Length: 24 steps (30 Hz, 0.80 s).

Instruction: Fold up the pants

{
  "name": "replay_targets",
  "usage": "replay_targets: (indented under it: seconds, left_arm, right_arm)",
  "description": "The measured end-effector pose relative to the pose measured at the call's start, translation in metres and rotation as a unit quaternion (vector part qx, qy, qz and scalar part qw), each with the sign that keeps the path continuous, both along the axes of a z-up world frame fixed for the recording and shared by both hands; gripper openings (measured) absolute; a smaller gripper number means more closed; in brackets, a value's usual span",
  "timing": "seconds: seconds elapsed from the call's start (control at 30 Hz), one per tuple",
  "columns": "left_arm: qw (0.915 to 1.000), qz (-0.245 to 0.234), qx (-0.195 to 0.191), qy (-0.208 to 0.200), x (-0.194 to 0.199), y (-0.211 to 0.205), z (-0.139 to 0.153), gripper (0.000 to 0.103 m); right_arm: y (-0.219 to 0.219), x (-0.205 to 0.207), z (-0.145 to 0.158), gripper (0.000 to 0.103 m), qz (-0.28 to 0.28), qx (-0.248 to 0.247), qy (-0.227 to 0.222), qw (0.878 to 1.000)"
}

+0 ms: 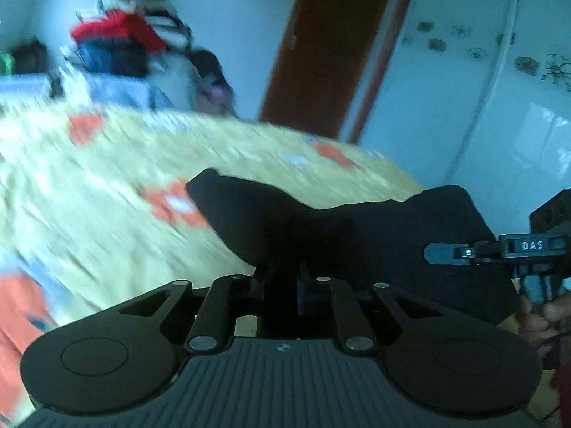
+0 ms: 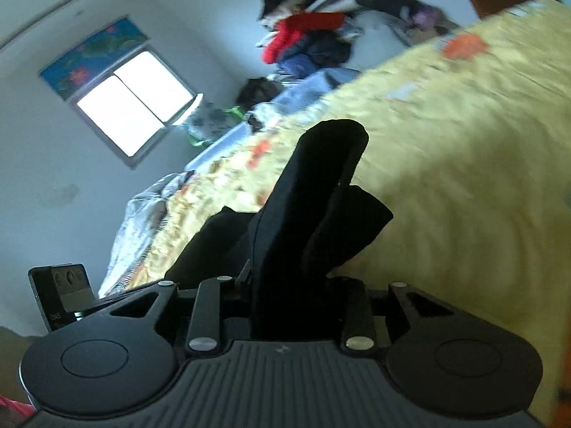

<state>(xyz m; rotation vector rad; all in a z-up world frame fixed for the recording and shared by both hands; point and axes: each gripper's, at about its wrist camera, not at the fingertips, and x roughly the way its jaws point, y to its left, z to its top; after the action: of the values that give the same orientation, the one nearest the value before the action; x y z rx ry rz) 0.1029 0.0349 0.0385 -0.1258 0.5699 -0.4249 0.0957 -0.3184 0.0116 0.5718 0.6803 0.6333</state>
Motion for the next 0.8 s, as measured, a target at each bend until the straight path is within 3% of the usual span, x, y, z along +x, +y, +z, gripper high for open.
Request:
replay_targets:
  seconds: [0.13, 0.23, 0.3, 0.37, 0.43, 0.5, 0.53, 0.6, 0.63, 0.67, 0.73, 0.8]
  left_arm:
    - [0.9988, 0.032, 0.033, -0.018, 0.029, 0.02, 0.013, 0.017]
    - [0.9963, 0.056, 0.066, 0.003, 0.063, 0.026, -0.001, 0.022]
    - [0.9891, 0.09, 0.11, 0.039, 0.083, 0.028, -0.02, 0.034]
    - [0.9762, 0.129, 0.162, 0.065, 0.088, 0.032, -0.035, 0.039]
    - [0.9762, 0.144, 0.155, 0.047, 0.074, 0.046, -0.036, 0.045]
    - [0.9739, 0.161, 0.156, 0.035, 0.062, 0.049, -0.025, 0.044]
    - [0.9759, 0.159, 0.148, 0.023, 0.057, 0.048, -0.018, 0.045]
    - [0.9841, 0.134, 0.117, 0.008, 0.052, 0.039, -0.007, 0.057]
    - [0.9877, 0.118, 0.102, 0.004, 0.051, 0.031, -0.003, 0.072]
    - [0.991, 0.099, 0.09, 0.0, 0.051, 0.021, -0.001, 0.084]
    - [0.9934, 0.073, 0.088, -0.003, 0.052, 0.0, -0.005, 0.092]
    - [0.9898, 0.074, 0.121, 0.014, 0.055, -0.018, -0.021, 0.09]
  right_arm:
    - [0.034, 0.042, -0.001, 0.029, 0.007, 0.006, -0.001, 1.0]
    - [0.057, 0.076, -0.016, 0.03, -0.002, -0.008, 0.022, 1.0]
    - [0.067, 0.098, -0.034, 0.039, -0.022, -0.036, 0.058, 0.997]
    - [0.069, 0.106, -0.048, 0.041, -0.041, -0.071, 0.075, 0.994]
    - [0.06, 0.096, -0.047, 0.046, -0.043, -0.065, 0.066, 0.995]
    - [0.053, 0.081, -0.036, 0.053, -0.072, -0.111, 0.038, 0.99]
    - [0.052, 0.07, -0.025, 0.053, -0.109, -0.163, 0.006, 0.981]
    - [0.06, 0.054, -0.002, 0.054, -0.162, -0.247, -0.054, 0.954]
    - [0.066, 0.048, 0.008, 0.054, -0.156, -0.251, -0.081, 0.952]
    - [0.074, 0.046, 0.014, 0.054, -0.132, -0.238, -0.095, 0.958]
    - [0.097, 0.047, 0.019, 0.053, -0.071, -0.226, -0.101, 0.966]
    - [0.123, 0.051, 0.01, 0.053, -0.022, -0.244, -0.094, 0.965]
